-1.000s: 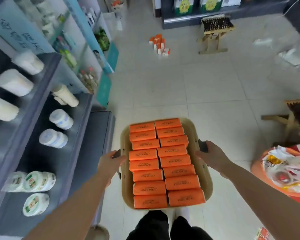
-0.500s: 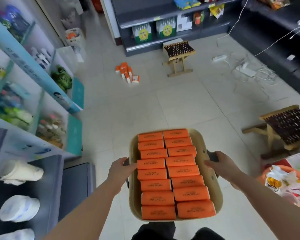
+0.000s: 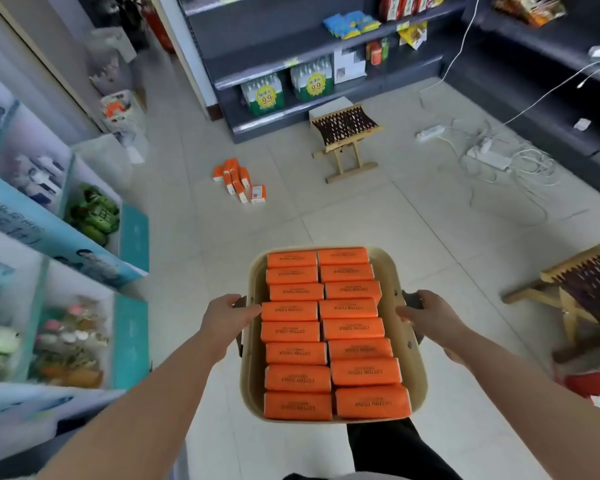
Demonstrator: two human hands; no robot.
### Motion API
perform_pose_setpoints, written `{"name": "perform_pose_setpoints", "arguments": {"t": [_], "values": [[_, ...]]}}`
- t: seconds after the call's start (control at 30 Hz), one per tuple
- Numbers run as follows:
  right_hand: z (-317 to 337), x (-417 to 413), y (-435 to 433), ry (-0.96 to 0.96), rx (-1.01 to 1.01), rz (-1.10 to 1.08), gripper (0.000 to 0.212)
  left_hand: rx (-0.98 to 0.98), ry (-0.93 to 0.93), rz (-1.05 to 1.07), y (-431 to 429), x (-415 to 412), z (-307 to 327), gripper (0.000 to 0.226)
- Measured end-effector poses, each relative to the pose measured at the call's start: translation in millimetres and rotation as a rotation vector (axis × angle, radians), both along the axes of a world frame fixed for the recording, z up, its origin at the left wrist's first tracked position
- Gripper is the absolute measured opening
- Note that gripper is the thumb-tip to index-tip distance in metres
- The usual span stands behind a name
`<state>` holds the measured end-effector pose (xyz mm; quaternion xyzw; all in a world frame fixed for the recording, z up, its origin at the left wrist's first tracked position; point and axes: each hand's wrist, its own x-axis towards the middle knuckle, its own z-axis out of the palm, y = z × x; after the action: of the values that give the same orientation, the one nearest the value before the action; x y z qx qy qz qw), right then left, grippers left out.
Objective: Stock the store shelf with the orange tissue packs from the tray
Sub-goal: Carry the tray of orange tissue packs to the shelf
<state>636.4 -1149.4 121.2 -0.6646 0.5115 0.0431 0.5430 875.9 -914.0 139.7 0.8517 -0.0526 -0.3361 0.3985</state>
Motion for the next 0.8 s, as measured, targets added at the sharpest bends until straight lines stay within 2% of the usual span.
{"name": "perform_pose_setpoints", "arguments": {"t": [0.1,0.17,0.3,0.4,0.53,0.6,0.7,0.73,0.8], "values": [[-4,46,-52,-0.025,0.041,0.010,0.021,0.053,-0.003,-0.001,-47,41,-4,0.032],[-2,72,-84,-0.004,0.070,0.026,0.022,0.078,0.015,0.003,-77,66,-3,0.020],[6,122,-153,0.018,0.068,0.051,0.023,0.094,0.019,0.026,-142,113,6,0.023],[17,162,-202,0.003,0.056,0.037,0.023,0.080,0.016,0.011,-192,148,14,0.012],[28,215,-265,-0.012,0.016,0.006,0.020,0.060,-0.002,0.002,-259,199,18,0.007],[31,244,-295,-0.021,-0.004,-0.013,0.018,0.044,0.007,-0.003,-290,228,13,0.018],[29,289,-341,-0.008,-0.045,-0.048,0.020,0.020,0.027,0.006,-340,279,0,0.048],[28,304,-356,0.001,-0.053,-0.053,0.022,0.009,0.031,-0.002,-357,297,-4,0.048],[26,335,-384,0.023,-0.058,-0.077,0.020,-0.004,0.023,-0.046,-393,333,-7,0.031]]}}
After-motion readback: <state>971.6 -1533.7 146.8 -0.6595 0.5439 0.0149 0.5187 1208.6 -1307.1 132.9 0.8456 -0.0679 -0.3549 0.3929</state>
